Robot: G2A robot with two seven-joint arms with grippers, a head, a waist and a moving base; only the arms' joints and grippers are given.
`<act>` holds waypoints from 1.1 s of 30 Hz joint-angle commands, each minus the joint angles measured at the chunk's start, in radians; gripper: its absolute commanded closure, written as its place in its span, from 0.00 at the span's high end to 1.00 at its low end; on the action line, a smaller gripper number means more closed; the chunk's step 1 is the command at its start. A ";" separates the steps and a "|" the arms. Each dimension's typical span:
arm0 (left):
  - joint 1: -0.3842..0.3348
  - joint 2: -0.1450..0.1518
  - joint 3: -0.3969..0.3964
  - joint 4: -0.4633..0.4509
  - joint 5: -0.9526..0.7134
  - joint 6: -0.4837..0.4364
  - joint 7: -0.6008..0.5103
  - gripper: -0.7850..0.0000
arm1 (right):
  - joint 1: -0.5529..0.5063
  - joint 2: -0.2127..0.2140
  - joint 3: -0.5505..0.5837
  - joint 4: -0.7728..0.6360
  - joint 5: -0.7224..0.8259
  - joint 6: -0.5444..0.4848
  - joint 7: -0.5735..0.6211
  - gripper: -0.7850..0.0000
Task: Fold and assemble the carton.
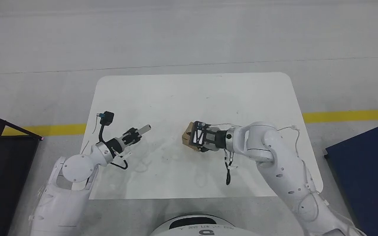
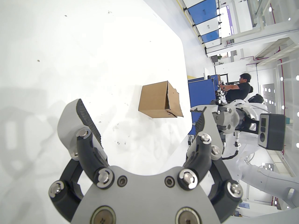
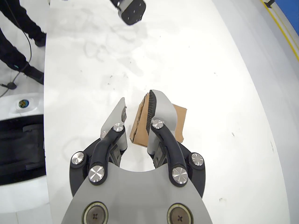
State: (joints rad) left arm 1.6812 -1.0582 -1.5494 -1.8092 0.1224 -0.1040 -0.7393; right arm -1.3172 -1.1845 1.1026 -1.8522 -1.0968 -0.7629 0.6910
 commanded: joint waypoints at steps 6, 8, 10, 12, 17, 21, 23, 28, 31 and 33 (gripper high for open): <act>0.000 0.000 0.000 0.000 0.000 0.000 0.000 1.00 | 0.048 -0.012 -0.069 0.097 -0.004 0.059 -0.051 0.00; 0.000 0.000 0.000 0.000 0.000 0.000 0.000 1.00 | 0.063 -0.013 -0.084 0.116 0.005 0.046 -0.032 0.00; 0.000 0.000 0.000 0.000 0.000 0.000 0.000 1.00 | 0.072 -0.013 -0.093 0.128 0.012 0.044 -0.019 0.00; 0.000 0.000 0.000 0.000 0.000 0.000 0.000 1.00 | 0.079 -0.013 -0.102 0.141 0.011 0.051 -0.002 0.00; 0.000 0.000 0.000 0.000 0.000 0.000 0.000 1.00 | 0.093 -0.013 -0.126 0.158 0.002 0.066 0.028 0.00; 0.000 0.000 0.000 0.000 0.000 0.000 0.000 1.00 | 0.102 -0.012 -0.139 0.163 -0.006 0.076 0.052 0.00; 0.000 0.000 0.000 0.000 0.000 0.000 0.000 1.00 | 0.103 -0.011 -0.142 0.160 -0.009 0.082 0.052 0.00; 0.000 0.000 0.000 0.000 0.000 0.000 0.000 1.00 | 0.070 0.000 -0.082 0.107 0.034 0.090 -0.050 0.00; 0.000 0.000 0.000 0.000 0.000 0.000 0.000 1.00 | 0.036 0.009 -0.031 0.083 0.061 0.097 -0.117 0.00; 0.000 0.000 0.000 0.000 0.000 0.000 0.000 1.00 | 0.019 0.014 0.003 0.081 0.066 0.116 -0.147 0.00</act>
State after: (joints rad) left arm 1.6812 -1.0582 -1.5494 -1.8092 0.1224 -0.1040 -0.7393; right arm -1.2924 -1.1719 1.0915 -1.7720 -1.0312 -0.6565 0.5548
